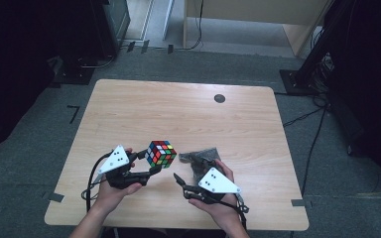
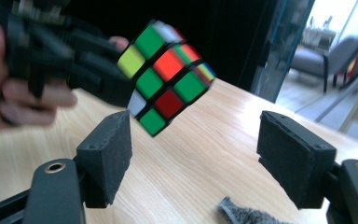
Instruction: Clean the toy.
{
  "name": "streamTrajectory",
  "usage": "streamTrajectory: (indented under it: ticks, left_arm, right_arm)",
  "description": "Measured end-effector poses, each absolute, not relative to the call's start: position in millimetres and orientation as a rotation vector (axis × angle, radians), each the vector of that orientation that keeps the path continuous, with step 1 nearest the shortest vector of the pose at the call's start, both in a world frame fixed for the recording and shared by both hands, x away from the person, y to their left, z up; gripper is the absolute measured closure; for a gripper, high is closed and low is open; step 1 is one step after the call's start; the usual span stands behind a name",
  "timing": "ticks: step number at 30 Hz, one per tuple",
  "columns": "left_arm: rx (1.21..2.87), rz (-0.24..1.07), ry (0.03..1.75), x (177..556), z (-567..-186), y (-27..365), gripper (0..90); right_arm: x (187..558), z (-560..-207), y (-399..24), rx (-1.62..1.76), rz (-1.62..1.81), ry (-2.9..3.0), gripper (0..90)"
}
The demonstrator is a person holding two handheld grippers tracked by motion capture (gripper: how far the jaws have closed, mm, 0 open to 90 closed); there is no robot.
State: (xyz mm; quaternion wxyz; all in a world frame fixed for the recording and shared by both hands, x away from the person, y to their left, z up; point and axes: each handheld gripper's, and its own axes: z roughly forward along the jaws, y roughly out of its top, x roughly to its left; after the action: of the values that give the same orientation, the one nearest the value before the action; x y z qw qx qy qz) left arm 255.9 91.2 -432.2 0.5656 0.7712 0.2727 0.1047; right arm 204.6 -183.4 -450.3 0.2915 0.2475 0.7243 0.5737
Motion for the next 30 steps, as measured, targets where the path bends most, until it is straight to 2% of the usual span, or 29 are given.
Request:
streamTrajectory:
  ticks: [9,17,19,23,30]
  left_arm:
    - [1.855,0.119,0.666,257,-426,84,34.6]
    - [1.891,-0.009,0.669,257,-422,76,34.5]
    - [1.904,-0.032,0.661,257,-423,73,34.5]
    - [1.892,-0.073,0.658,258,-424,72,34.5]
    - [1.889,-0.112,0.664,260,-427,73,34.4]
  right_arm:
    - [198,-461,-167,0.459,1.379,1.879,20.3]
    - [196,-468,-160,0.342,1.212,1.839,20.6]
    - [194,-468,-158,0.313,1.175,1.818,22.4]
    - [191,-468,-156,0.280,1.159,1.793,32.7]
    - [190,-467,-157,0.268,1.148,1.810,34.0]
